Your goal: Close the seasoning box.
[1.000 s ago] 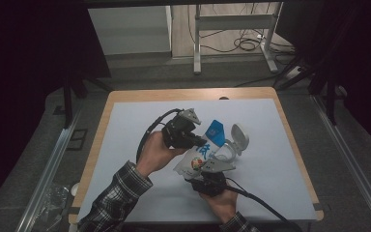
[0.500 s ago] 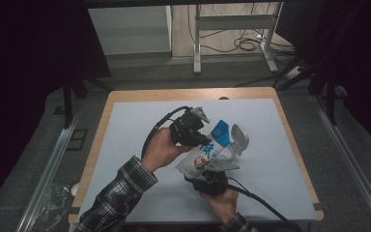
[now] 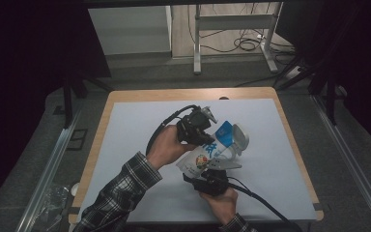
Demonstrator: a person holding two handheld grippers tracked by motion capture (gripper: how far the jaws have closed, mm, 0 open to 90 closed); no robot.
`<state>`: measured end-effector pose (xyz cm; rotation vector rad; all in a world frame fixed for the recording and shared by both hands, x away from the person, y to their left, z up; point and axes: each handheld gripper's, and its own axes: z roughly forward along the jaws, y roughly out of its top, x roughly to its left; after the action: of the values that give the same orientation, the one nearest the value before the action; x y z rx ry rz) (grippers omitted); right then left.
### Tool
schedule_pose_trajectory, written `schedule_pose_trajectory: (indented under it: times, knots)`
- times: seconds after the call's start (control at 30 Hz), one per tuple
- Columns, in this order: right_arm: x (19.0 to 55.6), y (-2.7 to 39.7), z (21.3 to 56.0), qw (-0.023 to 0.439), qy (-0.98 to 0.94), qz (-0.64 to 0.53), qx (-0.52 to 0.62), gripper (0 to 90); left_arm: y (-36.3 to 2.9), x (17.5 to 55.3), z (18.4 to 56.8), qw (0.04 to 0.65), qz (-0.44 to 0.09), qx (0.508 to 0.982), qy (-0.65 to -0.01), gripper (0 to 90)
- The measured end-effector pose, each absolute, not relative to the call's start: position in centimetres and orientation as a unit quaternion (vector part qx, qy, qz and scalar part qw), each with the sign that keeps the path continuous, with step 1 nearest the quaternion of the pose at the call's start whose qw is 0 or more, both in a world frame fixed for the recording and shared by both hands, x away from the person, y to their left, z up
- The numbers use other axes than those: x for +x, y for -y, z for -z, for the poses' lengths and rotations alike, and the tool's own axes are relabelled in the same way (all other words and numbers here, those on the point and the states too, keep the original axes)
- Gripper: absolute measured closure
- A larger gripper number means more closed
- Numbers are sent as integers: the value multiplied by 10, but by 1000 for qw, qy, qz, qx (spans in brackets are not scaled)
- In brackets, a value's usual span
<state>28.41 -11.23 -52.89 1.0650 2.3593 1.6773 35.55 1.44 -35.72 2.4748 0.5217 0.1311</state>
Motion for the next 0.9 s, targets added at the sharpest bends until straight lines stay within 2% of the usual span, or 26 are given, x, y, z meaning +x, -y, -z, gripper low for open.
schedule_pose_trajectory:
  times: [0.43,0.9]
  knots:
    - [285,115,528,8,-761,-545,352,639,-4,354,361,282,-83,938,-183,900]
    - [284,115,524,4,-758,-552,347,646,-1,357,364,281,-89,939,-179,900]
